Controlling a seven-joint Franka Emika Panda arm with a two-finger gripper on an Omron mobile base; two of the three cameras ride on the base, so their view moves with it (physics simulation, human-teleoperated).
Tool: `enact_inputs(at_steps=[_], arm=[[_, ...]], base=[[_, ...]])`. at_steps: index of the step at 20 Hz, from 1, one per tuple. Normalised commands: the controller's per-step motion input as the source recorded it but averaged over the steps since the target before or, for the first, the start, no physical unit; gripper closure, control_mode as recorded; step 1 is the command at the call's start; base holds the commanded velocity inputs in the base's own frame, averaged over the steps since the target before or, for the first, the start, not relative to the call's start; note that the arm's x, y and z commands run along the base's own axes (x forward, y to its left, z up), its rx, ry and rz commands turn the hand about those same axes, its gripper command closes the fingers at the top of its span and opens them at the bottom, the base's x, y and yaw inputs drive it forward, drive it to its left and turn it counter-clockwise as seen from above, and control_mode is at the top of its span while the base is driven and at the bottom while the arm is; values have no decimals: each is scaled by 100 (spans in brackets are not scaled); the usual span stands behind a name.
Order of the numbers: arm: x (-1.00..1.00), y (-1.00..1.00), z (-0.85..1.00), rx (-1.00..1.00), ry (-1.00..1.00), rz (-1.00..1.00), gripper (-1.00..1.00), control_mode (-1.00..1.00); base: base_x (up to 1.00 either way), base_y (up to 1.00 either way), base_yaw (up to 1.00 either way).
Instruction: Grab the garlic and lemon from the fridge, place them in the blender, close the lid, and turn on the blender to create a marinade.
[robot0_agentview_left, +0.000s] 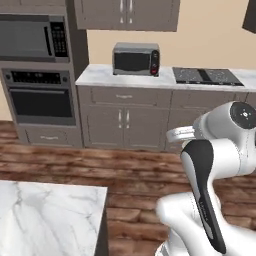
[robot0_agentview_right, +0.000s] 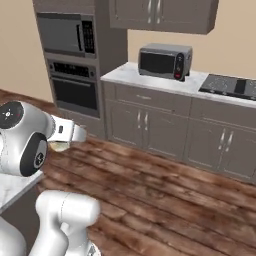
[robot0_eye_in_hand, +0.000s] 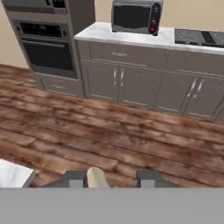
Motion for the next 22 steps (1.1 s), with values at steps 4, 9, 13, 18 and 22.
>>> enact_inputs(at_steps=[4, 9, 13, 18, 22], arm=[[0, 0, 0, 0, 0, 0, 100, 100], [0, 0, 0, 0, 0, 0, 100, 100], [0, 0, 0, 0, 0, 0, 100, 100], [0, 0, 0, 0, 0, 0, 100, 100], [0, 0, 0, 0, 0, 0, 100, 100]], base=[[100, -35, 16], [100, -41, 20], [92, -24, 70], [71, -20, 87], [74, -20, 87]])
